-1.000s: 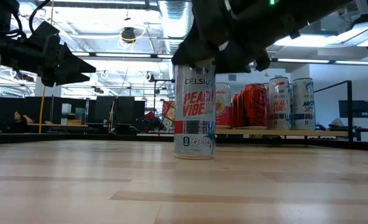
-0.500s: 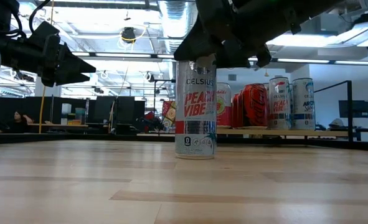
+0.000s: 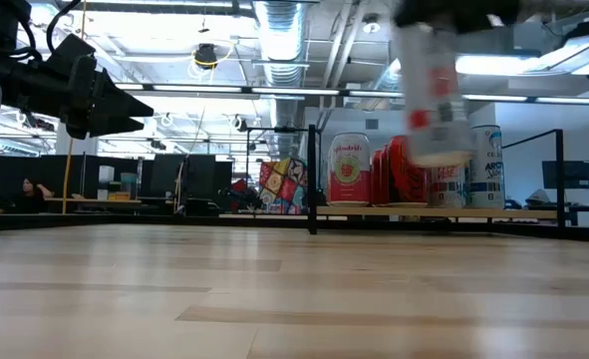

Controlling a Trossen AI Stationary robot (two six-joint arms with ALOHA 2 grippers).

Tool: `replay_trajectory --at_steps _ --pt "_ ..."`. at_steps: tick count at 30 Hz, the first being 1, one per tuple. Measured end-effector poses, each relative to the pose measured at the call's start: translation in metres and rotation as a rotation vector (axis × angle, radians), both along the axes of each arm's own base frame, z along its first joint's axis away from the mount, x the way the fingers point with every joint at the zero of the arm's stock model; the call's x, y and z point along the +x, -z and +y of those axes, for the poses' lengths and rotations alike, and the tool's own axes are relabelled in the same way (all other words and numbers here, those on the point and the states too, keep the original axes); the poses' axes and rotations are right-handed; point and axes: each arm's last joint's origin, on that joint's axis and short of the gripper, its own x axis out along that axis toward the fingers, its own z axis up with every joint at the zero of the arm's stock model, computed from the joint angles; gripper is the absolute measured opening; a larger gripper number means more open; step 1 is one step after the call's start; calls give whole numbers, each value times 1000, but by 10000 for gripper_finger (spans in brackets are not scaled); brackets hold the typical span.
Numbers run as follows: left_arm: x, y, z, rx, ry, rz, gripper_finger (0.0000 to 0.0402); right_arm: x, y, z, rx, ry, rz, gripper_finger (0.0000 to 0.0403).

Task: Place canned beverage on shelf
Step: Put the black pink soda can on the shelf

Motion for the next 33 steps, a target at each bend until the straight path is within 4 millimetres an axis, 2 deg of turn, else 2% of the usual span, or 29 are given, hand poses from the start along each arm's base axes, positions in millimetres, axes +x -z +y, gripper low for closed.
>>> replay_trajectory --at_steps 5,10,20,27,33 --pt "0 0 0 0 0 0 361 -43 5 -24 -5 132 0 281" --pt "0 0 0 0 0 0 361 -68 14 -51 -23 243 -45 281" --pt "0 0 0 0 0 0 361 -101 39 -105 -32 439 -81 281" --pt "0 0 0 0 0 0 361 -119 45 -124 -51 522 -136 281" --pt "0 0 0 0 0 0 361 -118 46 -137 -99 613 -183 281"
